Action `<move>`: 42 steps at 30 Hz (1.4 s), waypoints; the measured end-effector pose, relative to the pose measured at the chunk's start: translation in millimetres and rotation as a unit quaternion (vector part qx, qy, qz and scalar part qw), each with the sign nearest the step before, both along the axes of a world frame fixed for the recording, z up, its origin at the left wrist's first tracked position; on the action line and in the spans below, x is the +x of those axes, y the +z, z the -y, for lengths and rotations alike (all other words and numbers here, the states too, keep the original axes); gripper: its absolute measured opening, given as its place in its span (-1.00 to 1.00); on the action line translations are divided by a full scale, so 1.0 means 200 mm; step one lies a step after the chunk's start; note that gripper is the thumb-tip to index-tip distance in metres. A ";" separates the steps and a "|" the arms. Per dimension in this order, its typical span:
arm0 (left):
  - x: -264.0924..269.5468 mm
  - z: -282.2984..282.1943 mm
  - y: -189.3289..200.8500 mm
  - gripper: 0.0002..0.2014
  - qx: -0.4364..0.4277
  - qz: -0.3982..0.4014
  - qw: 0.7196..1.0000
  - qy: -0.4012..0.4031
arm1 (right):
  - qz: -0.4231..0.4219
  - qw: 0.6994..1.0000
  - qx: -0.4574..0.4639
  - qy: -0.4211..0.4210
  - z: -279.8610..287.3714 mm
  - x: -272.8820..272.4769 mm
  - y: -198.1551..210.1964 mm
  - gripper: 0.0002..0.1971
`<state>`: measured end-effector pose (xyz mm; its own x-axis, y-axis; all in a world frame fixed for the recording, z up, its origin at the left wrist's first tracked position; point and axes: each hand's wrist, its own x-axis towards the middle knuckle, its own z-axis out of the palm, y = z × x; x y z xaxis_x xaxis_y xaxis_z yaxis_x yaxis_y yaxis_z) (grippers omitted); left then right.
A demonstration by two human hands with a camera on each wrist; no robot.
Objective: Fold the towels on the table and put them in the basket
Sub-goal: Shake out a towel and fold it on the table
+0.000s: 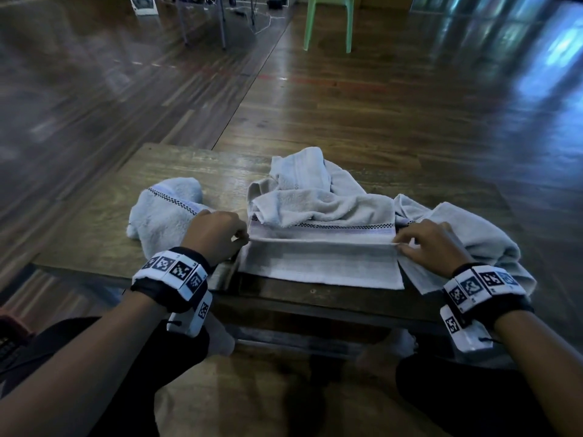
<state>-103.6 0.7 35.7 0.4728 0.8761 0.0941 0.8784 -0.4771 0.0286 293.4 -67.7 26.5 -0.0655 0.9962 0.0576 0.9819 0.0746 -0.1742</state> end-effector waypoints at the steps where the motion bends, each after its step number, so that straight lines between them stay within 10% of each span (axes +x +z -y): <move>1: -0.01 0.02 -0.01 -0.86 0.000 0.007 1.000 -0.002 | -0.010 1.000 0.006 0.005 0.02 0.00 0.00 -0.93; 28: -0.07 0.13 -0.11 -0.70 -0.071 -0.061 0.992 -0.084 | 0.111 0.984 -0.095 0.098 0.22 -0.06 -0.05 -0.73; 42: -0.03 0.13 -0.18 -0.77 -0.020 -0.040 0.996 -0.074 | 0.007 0.996 -0.087 0.035 0.22 -0.07 -0.08 -0.87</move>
<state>-110.3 -24.6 0.6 0.6009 0.7991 0.0170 0.7993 -0.6007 -0.0165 279.2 -111.7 9.7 -0.1340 0.9841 -0.1168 0.9780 0.1123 -0.1759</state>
